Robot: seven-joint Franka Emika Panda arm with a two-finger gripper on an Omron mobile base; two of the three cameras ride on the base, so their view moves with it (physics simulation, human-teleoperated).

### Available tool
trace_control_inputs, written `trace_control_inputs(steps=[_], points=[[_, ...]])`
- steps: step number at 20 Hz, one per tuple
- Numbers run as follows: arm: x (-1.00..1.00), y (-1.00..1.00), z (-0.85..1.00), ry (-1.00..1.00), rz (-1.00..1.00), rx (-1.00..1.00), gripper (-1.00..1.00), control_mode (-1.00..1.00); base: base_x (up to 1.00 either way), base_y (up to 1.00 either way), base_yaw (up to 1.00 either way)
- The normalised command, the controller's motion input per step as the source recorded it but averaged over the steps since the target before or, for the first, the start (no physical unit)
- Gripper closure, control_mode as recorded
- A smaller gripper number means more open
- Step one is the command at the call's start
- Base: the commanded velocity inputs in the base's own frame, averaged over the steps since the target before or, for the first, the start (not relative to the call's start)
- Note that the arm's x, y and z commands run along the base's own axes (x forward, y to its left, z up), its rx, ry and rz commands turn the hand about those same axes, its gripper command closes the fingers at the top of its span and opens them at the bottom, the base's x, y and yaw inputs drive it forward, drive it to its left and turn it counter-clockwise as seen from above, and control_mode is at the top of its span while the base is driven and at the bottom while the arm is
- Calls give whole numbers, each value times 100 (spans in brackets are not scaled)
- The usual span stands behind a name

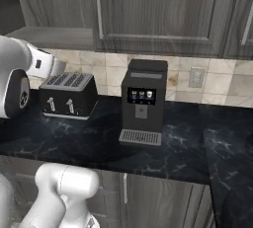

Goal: Open the cabinet. Pick the soap dispenser and place it next to the sink. Then close the cabinet.

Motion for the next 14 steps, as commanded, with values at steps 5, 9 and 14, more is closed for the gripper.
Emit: trace_control_inputs(steps=[5, 9, 14], points=[[-72, 12, 9, 0, 0, -1, -100, -100, 0, 0, 0], [-78, 6, 13, 0, 0, -2, -100, -100, 0, 0, 0], [-77, 6, 21, 0, 0, -4, -100, -100, 0, 0, 0]])
